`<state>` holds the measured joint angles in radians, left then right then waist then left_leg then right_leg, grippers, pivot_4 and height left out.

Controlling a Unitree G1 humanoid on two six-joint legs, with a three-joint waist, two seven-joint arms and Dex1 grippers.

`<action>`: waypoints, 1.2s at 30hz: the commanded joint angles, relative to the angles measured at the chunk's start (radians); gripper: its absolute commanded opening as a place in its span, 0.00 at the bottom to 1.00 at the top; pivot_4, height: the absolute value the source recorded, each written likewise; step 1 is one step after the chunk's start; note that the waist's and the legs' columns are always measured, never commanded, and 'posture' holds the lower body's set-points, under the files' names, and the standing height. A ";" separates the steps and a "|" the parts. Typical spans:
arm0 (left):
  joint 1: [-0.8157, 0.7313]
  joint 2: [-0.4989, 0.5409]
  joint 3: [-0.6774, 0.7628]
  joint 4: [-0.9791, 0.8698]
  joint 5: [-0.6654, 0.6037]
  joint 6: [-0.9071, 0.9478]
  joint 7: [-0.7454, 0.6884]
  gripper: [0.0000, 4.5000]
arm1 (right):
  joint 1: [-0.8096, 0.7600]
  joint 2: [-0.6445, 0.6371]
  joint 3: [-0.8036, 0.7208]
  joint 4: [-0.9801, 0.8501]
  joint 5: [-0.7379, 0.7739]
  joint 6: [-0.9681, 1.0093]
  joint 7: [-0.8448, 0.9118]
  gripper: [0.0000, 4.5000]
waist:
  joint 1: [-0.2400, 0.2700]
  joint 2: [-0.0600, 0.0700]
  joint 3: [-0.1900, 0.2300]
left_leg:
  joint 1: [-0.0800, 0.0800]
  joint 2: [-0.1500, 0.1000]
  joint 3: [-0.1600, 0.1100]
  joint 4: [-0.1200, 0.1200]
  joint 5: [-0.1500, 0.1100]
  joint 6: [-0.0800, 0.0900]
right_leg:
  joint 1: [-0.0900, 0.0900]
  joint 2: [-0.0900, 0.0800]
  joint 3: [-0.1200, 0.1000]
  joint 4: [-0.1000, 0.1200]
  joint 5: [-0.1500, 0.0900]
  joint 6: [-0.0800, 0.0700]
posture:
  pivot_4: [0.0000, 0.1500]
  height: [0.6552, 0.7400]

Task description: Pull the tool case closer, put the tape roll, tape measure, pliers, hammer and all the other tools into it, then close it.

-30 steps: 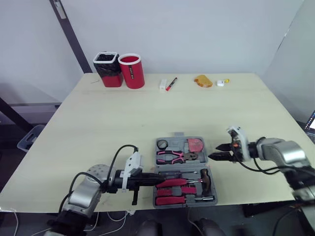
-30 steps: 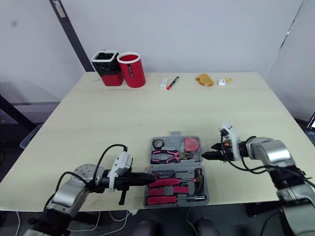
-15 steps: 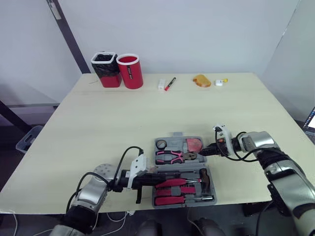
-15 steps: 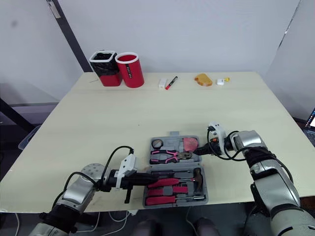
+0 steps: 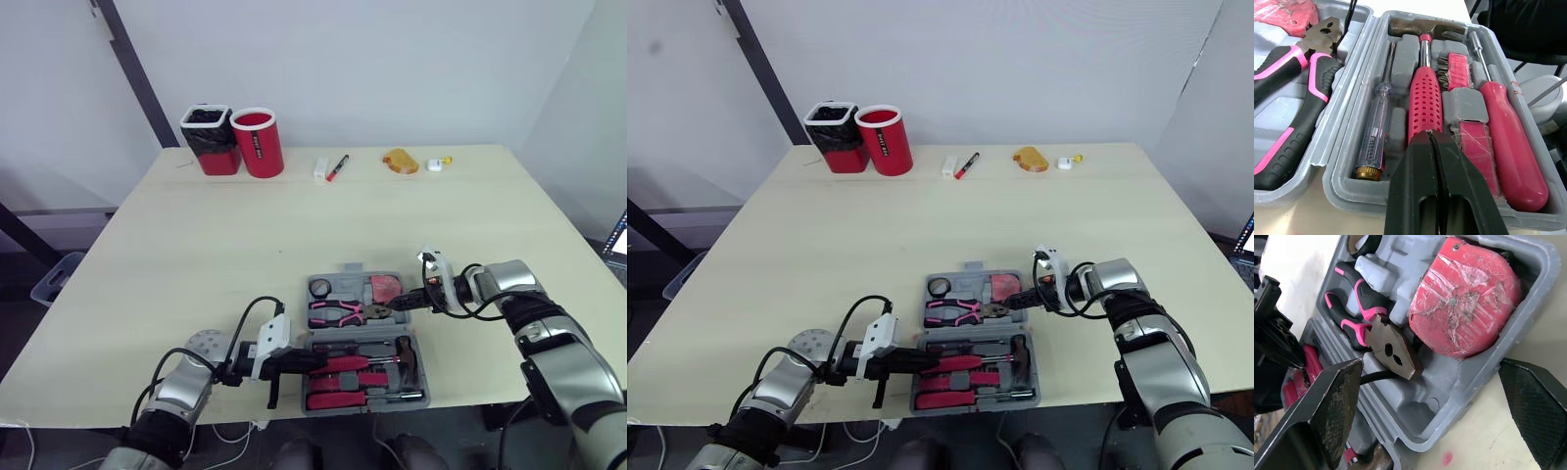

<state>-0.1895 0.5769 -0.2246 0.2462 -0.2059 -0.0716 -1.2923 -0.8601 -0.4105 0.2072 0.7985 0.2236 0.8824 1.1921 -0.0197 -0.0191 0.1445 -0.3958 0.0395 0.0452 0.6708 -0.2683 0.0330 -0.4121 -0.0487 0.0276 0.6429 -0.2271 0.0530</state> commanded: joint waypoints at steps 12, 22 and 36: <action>0.025 0.025 -0.037 -0.011 0.041 0.028 0.001 0.01 | 0.052 -0.012 -0.093 -0.211 0.112 0.097 0.047 1.00 | -0.003 0.002 -0.001 | 0.000 0.000 0.000 0.000 0.000 0.000 | 0.000 0.000 0.000 0.000 0.000 0.000 | 1.00 1.00; 0.038 0.039 -0.019 -0.067 0.015 0.058 0.004 0.01 | 0.101 -0.058 -0.137 -0.400 0.207 0.193 0.032 1.00 | -0.013 0.002 0.000 | 0.000 0.000 -0.001 -0.001 0.000 0.000 | 0.000 0.000 0.000 0.000 0.000 0.000 | 1.00 1.00; 0.228 0.254 0.238 -0.253 -0.234 0.132 -0.128 0.01 | 0.283 -0.154 -0.272 -0.830 0.446 0.403 -0.069 1.00 | -0.018 0.002 0.002 | -0.002 0.004 -0.009 -0.002 0.000 0.000 | -0.001 -0.002 -0.002 -0.002 -0.003 -0.004 | 1.00 1.00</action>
<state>0.0198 0.7955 -0.0629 0.0466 -0.3664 0.0306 -1.3824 -0.5875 -0.5463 -0.0218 0.0522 0.6093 1.2526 1.1304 -0.0376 -0.0175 0.1469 -0.3979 0.0430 0.0364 0.6690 -0.2684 0.0330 -0.4134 -0.0515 0.0258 0.6411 -0.2296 0.0490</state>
